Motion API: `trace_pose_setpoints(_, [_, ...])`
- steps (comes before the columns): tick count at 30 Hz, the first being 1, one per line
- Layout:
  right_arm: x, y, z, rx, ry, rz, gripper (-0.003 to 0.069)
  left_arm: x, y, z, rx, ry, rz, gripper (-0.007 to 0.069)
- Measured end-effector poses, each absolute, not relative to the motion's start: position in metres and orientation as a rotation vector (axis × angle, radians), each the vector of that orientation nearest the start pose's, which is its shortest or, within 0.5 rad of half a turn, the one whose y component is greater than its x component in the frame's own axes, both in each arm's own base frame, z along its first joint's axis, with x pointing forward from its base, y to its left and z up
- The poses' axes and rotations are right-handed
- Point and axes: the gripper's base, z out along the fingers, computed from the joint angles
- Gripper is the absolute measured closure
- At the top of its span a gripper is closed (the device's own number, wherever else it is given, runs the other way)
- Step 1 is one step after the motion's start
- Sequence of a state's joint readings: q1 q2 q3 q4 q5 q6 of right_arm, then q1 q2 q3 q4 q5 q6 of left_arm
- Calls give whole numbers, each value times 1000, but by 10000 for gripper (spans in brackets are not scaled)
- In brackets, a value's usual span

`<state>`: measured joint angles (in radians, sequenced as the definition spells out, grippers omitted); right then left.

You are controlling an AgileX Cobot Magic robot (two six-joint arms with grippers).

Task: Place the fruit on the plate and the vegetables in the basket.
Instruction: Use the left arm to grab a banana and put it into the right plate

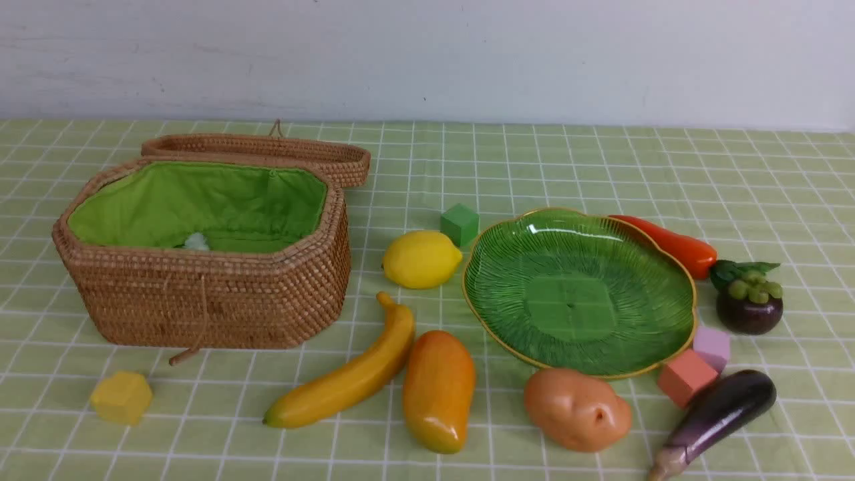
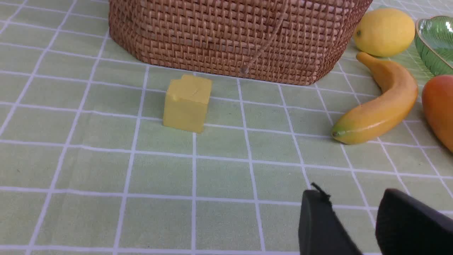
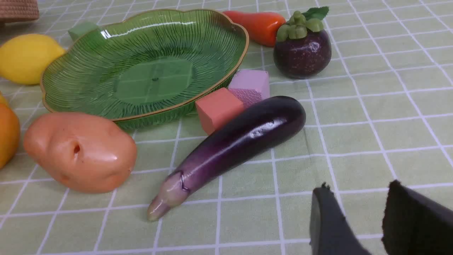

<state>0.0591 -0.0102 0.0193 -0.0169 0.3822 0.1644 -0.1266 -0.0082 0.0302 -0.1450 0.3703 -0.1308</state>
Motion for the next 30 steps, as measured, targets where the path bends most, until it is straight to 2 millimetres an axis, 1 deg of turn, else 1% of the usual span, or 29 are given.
trace_pose_setpoints(27, [52, 3, 173, 88, 1875, 137, 418, 52, -11, 170, -95, 1882, -319, 386])
trace_pose_setpoints(30, [52, 3, 173, 88, 1875, 137, 418, 53, -11, 173, -106, 1851, -328, 386])
